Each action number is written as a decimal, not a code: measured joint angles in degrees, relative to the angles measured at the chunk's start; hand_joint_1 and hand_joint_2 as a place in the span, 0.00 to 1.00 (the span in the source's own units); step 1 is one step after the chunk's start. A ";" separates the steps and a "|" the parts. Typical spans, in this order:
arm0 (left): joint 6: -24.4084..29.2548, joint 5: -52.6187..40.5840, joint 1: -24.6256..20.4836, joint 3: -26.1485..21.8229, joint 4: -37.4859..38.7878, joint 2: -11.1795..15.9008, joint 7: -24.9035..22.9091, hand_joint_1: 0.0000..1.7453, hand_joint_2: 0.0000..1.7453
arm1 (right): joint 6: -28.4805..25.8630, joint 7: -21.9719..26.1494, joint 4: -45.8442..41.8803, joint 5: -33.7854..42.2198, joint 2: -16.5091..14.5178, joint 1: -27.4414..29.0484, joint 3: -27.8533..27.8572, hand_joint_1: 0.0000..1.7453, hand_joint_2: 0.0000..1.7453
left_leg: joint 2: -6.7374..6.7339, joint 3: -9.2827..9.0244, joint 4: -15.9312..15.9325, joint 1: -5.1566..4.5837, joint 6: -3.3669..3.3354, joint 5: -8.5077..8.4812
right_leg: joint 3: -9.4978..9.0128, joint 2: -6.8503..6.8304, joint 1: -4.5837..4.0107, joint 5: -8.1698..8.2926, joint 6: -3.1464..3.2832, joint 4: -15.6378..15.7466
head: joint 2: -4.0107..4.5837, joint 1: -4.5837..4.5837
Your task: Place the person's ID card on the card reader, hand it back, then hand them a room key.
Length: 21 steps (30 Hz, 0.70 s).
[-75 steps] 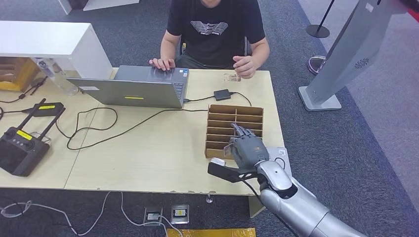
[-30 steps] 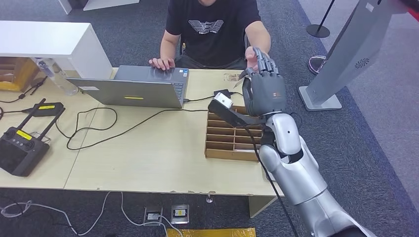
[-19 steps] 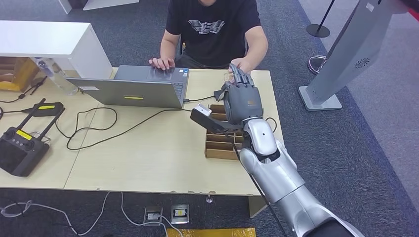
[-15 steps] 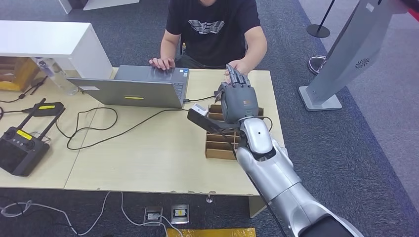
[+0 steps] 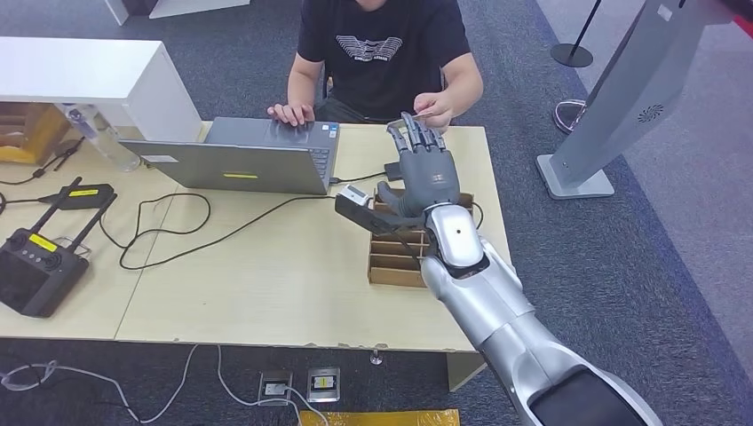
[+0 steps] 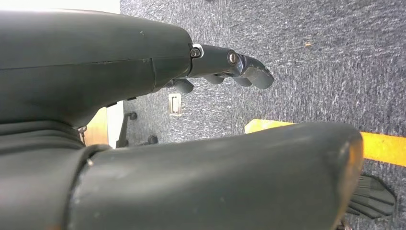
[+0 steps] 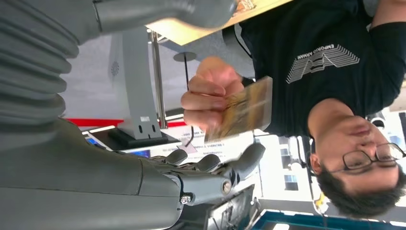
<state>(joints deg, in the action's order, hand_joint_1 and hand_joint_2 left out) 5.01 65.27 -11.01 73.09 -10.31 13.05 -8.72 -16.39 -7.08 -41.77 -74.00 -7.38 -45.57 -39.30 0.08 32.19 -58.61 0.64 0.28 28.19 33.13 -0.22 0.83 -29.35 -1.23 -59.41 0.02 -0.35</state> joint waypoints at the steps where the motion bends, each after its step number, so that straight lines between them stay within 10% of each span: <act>1: -0.13 -0.07 0.00 0.00 -0.01 0.01 -0.20 0.00 0.00 | -0.29 0.19 0.45 -0.27 -0.13 -0.27 0.00 0.00 0.00 | 0.00 0.00 0.00 0.00 0.00 0.00 | 0.00 0.00 0.00 0.00 0.00 0.00 | 0.00 -0.01; 10: -1.43 -0.52 0.00 0.00 -0.01 0.33 -1.67 0.00 0.00 | -3.12 1.62 3.91 -1.45 -0.22 -4.76 0.75 0.00 0.00 | -0.01 -0.02 -0.01 -0.01 0.01 -0.01 | 0.03 0.01 0.00 0.00 0.00 0.01 | 0.00 -0.01; 21: -3.56 -2.04 0.06 0.00 -0.02 1.55 0.99 0.00 0.00 | -12.86 12.47 6.97 7.18 8.13 -10.30 7.52 0.00 0.00 | -0.02 -0.03 -0.05 -0.02 0.01 -0.01 | 0.04 0.00 0.01 0.06 0.03 0.06 | 0.00 -0.01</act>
<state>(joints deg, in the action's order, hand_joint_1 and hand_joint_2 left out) 1.45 63.23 -10.94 73.09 -10.33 14.60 -7.73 -29.25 5.39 -34.81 -66.81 0.75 -55.87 -31.78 0.06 32.16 -58.66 0.62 0.29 28.18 33.17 -0.22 0.84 -29.29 -1.21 -59.34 0.02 -0.36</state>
